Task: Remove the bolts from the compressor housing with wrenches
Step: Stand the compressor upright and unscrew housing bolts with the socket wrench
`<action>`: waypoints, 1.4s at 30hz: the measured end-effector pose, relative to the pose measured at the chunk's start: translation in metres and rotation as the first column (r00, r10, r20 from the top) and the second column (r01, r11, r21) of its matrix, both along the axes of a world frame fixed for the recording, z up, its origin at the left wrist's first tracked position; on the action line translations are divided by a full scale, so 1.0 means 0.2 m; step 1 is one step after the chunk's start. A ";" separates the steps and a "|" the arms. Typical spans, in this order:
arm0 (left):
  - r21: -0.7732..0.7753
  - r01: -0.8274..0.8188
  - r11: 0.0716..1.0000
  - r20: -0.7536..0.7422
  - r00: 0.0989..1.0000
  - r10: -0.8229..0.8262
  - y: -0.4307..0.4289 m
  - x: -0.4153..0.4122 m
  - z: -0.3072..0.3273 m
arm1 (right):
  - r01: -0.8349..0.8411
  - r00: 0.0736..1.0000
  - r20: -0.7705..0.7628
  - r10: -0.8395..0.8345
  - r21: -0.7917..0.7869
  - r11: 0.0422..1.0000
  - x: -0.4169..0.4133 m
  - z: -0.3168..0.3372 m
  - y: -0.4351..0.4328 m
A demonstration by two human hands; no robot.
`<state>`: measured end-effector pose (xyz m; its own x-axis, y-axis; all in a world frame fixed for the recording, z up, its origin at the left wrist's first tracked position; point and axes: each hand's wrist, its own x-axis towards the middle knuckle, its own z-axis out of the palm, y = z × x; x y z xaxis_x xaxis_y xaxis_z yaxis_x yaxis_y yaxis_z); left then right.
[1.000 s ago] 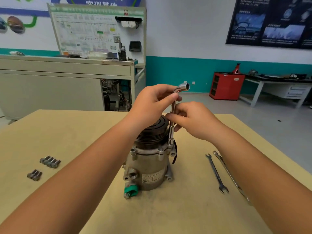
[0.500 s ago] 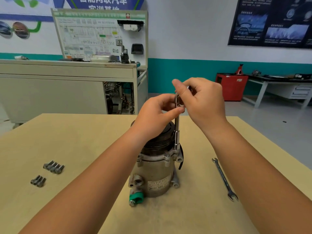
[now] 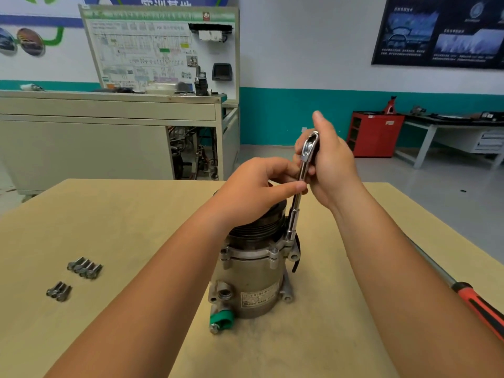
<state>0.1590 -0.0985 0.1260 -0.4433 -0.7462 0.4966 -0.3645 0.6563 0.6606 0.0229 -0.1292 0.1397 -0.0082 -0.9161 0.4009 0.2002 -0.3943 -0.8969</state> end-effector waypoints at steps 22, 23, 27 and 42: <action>0.096 0.106 0.990 -0.053 0.993 -0.101 -0.01 0.01 0.01 | 0.233 0.916 -0.248 -0.315 -0.311 0.921 -0.10 -0.14 0.14; 0.101 0.103 0.990 -0.053 0.994 -0.098 -0.01 0.01 0.01 | 0.218 0.915 -0.259 -0.309 -0.328 0.919 -0.10 -0.14 0.13; 0.120 0.090 0.989 -0.074 0.994 -0.081 -0.02 0.02 0.00 | 0.138 0.927 -0.285 -0.243 -0.344 0.929 -0.11 -0.12 0.13; 0.108 0.110 0.988 -0.116 0.988 -0.097 -0.04 0.01 -0.01 | 0.186 0.903 -0.296 -0.312 -0.387 0.903 -0.11 -0.10 0.12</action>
<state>0.1616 -0.1058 0.1249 -0.4686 -0.7533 0.4615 -0.2196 0.6053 0.7651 0.0008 -0.1046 0.1189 -0.0222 -0.7071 0.7068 -0.2403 -0.6825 -0.6903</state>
